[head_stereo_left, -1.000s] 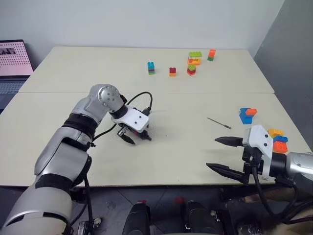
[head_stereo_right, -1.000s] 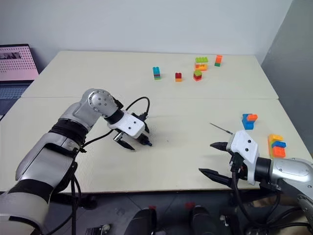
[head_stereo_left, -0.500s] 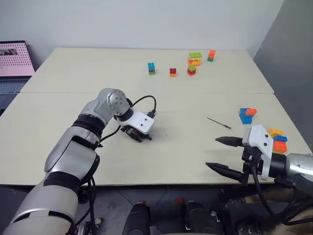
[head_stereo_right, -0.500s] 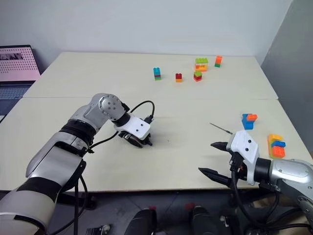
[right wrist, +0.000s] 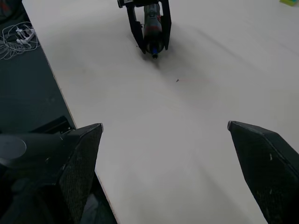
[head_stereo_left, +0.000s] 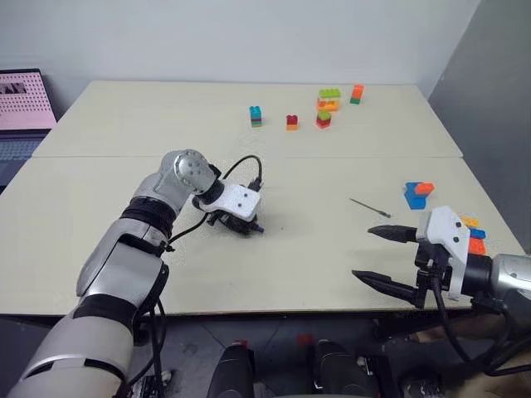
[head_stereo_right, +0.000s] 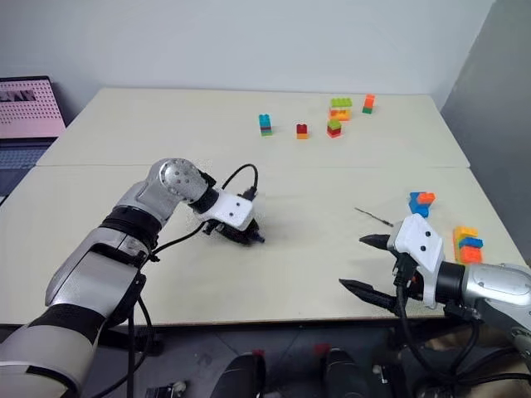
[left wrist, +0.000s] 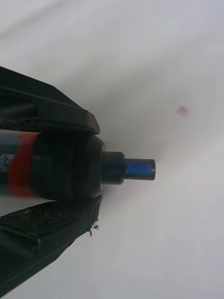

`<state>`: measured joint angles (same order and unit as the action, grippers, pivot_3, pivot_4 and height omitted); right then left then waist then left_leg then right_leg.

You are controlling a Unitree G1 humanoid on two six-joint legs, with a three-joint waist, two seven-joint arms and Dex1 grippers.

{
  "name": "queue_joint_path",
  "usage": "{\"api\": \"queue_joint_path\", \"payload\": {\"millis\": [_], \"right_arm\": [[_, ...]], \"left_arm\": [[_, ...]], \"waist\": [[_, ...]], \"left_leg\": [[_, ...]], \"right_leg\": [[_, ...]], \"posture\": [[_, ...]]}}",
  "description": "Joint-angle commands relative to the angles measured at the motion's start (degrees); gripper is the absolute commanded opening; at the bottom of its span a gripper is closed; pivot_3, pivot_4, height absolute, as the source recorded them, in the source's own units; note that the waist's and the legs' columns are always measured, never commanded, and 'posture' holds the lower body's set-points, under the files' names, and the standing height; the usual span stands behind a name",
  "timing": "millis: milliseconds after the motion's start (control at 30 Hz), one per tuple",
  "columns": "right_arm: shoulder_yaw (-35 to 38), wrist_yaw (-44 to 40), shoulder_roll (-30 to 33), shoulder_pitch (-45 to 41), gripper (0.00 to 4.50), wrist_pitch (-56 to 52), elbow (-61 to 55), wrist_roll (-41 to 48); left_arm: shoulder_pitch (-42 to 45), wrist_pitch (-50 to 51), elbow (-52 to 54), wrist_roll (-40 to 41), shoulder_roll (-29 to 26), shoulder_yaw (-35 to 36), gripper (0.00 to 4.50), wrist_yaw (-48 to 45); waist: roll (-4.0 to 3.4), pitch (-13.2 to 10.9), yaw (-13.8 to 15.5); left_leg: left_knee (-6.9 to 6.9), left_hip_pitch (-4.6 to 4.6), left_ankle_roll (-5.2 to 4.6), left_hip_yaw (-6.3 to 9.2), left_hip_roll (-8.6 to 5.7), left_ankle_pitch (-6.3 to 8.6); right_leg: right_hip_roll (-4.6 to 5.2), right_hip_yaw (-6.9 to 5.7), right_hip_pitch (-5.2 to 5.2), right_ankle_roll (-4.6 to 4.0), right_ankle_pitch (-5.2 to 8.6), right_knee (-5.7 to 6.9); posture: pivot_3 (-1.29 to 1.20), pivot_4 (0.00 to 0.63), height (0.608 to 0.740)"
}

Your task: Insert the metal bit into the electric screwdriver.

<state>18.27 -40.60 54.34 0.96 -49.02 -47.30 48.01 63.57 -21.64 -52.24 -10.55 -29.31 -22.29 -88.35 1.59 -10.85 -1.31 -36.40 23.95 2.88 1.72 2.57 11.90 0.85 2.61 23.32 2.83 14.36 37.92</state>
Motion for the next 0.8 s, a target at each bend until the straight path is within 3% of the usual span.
{"api": "queue_joint_path", "payload": {"millis": [33, 100, 333, 567, 800], "right_arm": [[3.77, 0.05, 0.31, -2.54, 4.50, 0.15, 0.48, 4.30], [4.56, 0.60, -0.03, -3.84, 4.50, -0.23, 1.26, 6.57], [4.26, 1.44, 0.97, -7.39, 4.50, -0.67, 3.45, 10.28], [0.61, 0.77, 1.91, -12.13, 4.50, -0.38, 5.29, 9.83], [-2.21, -0.14, 2.39, -14.41, 4.50, 0.37, 6.41, 7.65]], "left_arm": [[-0.37, 25.38, 16.72, 16.83, 4.18, 10.36, 1.64, 0.83], [-2.15, 39.80, 25.39, 23.61, 5.41, 13.91, 1.64, 2.34], [-13.97, 53.34, 44.36, 30.75, 8.41, 17.78, 1.64, 15.43], [-25.15, 48.67, 52.12, 30.21, 15.97, 20.54, 1.64, 32.43], [-31.66, 40.19, 54.49, 27.60, 19.10, 20.34, 1.64, 42.17]], "waist": [[0.00, -0.01, 0.09], [0.06, -0.04, -0.01], [-0.02, 0.00, -1.35], [-0.03, 0.01, -0.57], [-0.02, 0.00, -0.24]], "left_leg": [[0.00, 0.03, 0.00, 0.02, 0.00, 0.00], [0.00, 0.06, 0.00, 0.04, 0.01, 0.00], [0.09, -0.27, 0.00, 0.10, 0.11, 0.00], [-0.22, -0.16, -0.01, 0.15, 0.10, -0.02], [-0.27, -0.11, -0.01, 0.10, 0.06, -0.02]], "right_leg": [[0.00, -0.02, 0.00, 0.01, 0.00, -0.02], [0.01, -0.03, 0.01, 0.03, 0.00, -0.03], [-0.16, 0.04, -0.01, -0.01, 0.03, 0.20], [-0.18, 0.04, -0.05, -0.02, -0.09, 0.16], [-0.15, 0.09, -0.07, 0.02, -0.12, 0.10]], "posture": [[0.00, 0.150, 0.740], [0.00, 0.150, 0.740], [0.00, 0.150, 0.740], [0.00, 0.150, 0.740], [0.00, 0.150, 0.740]]}}
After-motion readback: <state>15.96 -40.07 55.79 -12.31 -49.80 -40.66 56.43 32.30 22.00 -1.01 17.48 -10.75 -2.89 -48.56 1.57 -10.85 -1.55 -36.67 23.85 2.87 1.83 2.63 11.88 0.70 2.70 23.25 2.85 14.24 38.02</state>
